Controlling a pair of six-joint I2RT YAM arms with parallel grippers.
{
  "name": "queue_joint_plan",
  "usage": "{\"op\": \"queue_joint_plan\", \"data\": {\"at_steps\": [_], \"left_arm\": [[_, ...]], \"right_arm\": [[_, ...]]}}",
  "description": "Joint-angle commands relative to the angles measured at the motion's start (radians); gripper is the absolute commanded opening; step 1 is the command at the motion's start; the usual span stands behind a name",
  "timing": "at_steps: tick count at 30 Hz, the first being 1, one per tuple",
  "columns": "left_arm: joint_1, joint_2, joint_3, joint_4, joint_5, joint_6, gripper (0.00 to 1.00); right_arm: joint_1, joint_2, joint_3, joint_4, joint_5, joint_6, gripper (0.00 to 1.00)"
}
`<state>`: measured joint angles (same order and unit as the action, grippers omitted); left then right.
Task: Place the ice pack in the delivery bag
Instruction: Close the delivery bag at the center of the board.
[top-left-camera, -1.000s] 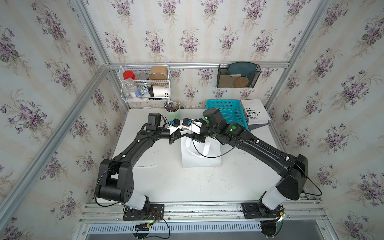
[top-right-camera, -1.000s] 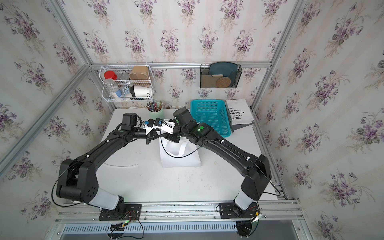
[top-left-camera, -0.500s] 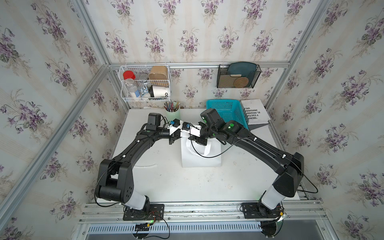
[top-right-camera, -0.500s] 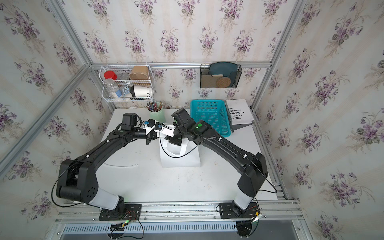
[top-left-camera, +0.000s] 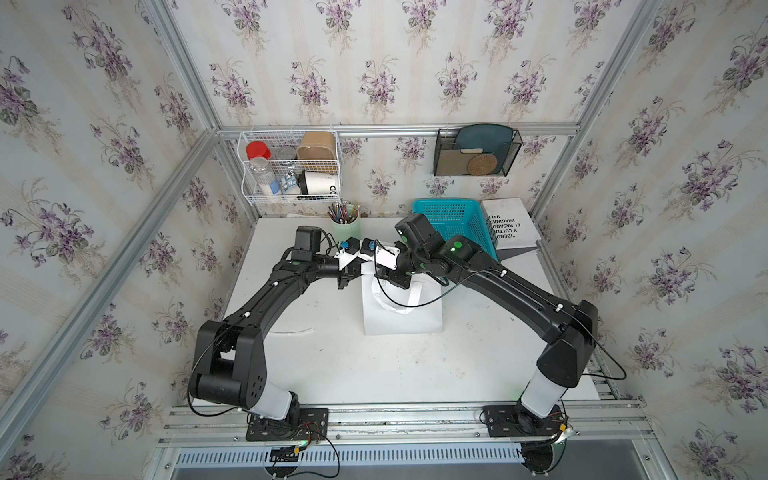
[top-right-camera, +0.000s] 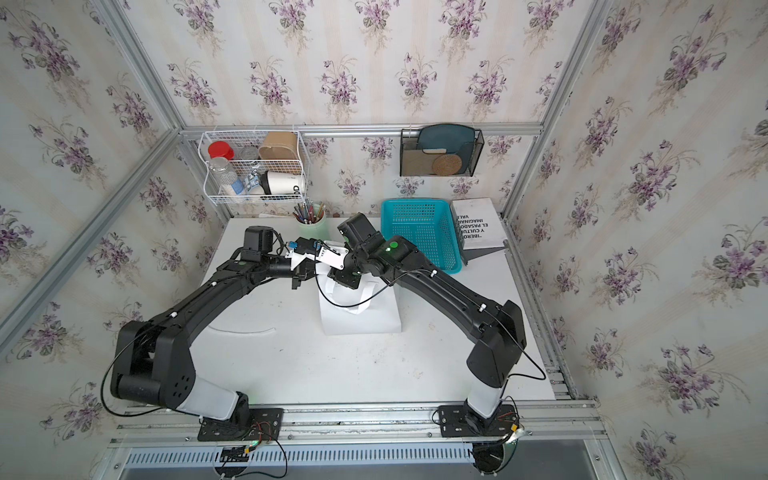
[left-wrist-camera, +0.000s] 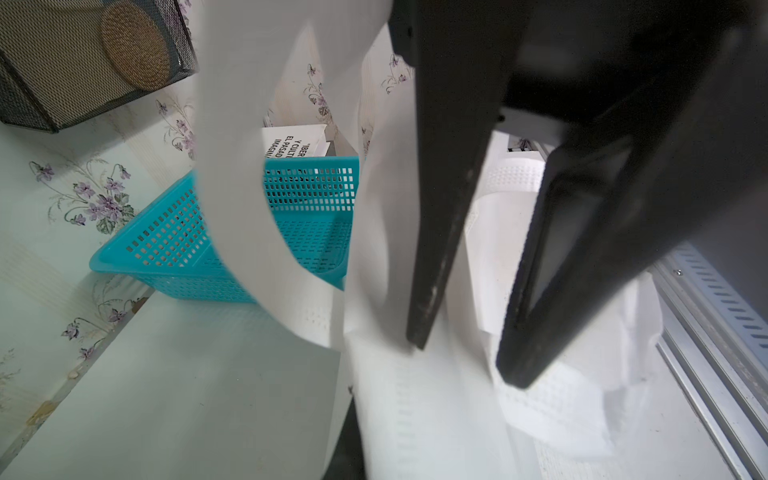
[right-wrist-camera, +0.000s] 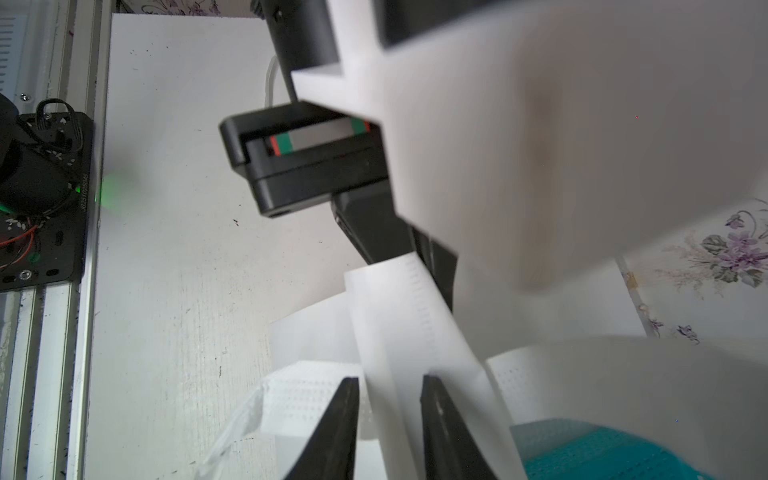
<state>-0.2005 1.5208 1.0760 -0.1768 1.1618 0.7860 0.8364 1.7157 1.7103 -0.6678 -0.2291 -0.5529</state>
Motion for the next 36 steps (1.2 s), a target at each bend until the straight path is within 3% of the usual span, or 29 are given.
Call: {"op": "queue_joint_plan", "data": {"at_steps": [1,5,13,15,26,29,32,36], "left_arm": [[-0.002,-0.014,-0.01,0.04,0.023,0.01,0.0],[-0.006,-0.009,-0.013,0.052,0.025,-0.001,0.0],[-0.008,-0.011,-0.016,0.075,0.032,-0.022,0.0],[-0.008,-0.01,-0.015,0.078,0.039,-0.025,0.0],[-0.007,-0.01,-0.004,0.059,0.042,-0.02,0.0],[-0.004,0.001,0.0,0.066,0.042,-0.028,0.0],[-0.004,0.007,0.01,0.059,0.046,-0.031,0.0],[0.002,0.013,0.018,0.059,0.055,-0.048,0.0]], "right_arm": [[-0.012,-0.018,-0.005,0.089,0.012,0.041,0.47],[-0.022,0.037,0.065,0.01,-0.002,0.009,0.54],[0.022,0.008,-0.063,0.078,0.115,-0.159,0.58],[0.039,0.02,-0.081,0.108,0.21,-0.173,0.55],[0.056,0.002,-0.167,0.154,0.275,-0.259,0.23],[0.063,-0.032,-0.225,0.177,0.279,-0.283,0.23],[0.074,-0.024,-0.241,0.147,0.313,-0.3,0.33],[0.087,-0.055,-0.318,0.274,0.42,-0.312,0.24]]}}
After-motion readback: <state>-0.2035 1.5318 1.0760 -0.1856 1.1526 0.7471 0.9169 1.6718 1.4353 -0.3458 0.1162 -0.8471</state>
